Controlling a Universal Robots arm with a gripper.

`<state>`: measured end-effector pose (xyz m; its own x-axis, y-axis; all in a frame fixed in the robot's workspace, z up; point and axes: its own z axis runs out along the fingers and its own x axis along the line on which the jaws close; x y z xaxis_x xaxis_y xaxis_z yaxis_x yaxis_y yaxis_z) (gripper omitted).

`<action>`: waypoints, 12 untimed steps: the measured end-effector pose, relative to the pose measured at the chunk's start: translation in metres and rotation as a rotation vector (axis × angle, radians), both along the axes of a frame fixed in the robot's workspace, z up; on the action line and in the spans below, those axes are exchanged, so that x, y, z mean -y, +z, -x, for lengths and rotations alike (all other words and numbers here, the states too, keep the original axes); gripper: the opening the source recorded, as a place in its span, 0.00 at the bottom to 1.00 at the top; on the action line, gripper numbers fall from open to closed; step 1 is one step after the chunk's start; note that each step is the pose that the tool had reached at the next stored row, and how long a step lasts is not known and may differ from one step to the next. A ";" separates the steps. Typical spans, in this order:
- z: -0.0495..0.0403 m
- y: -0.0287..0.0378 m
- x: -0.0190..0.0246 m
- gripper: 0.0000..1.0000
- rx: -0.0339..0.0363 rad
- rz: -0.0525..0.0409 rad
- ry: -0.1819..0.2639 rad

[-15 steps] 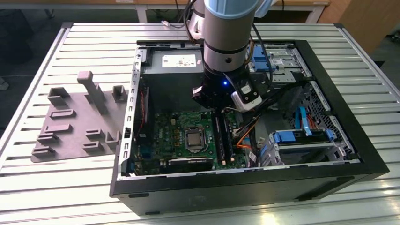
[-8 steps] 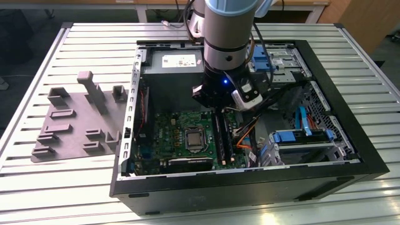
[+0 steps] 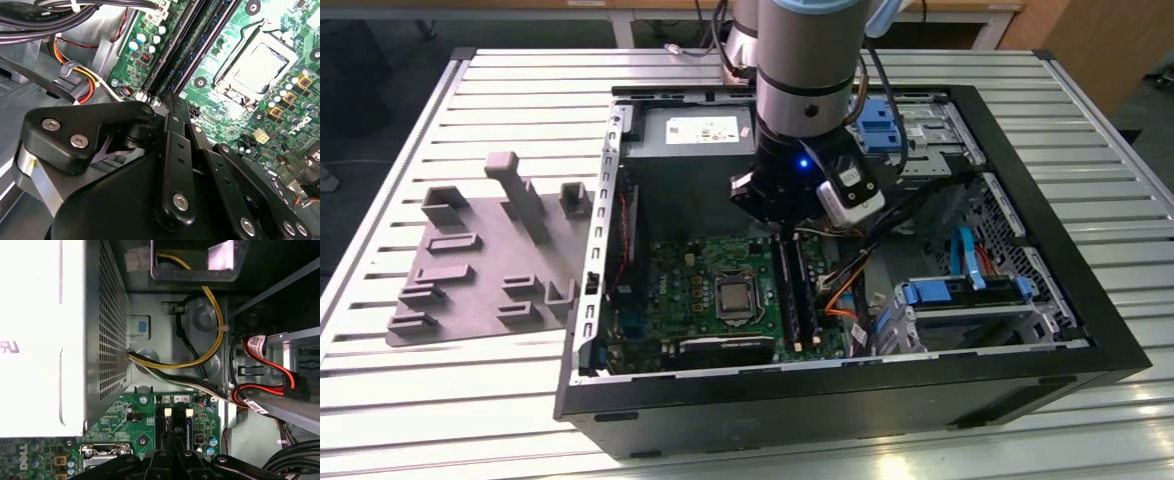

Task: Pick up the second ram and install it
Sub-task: 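Press down the second ram until it locks into place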

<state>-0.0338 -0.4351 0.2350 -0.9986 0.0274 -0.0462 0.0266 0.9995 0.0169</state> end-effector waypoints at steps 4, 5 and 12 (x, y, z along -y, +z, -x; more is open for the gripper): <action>0.0000 0.0001 0.0001 0.11 -0.0001 0.0002 0.000; 0.0001 0.0002 0.0003 0.11 -0.0001 0.0004 0.000; 0.0000 0.0001 0.0027 0.11 -0.0001 0.0002 0.000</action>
<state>-0.0338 -0.4379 0.2351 -0.9986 0.0274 -0.0461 0.0266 0.9995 0.0168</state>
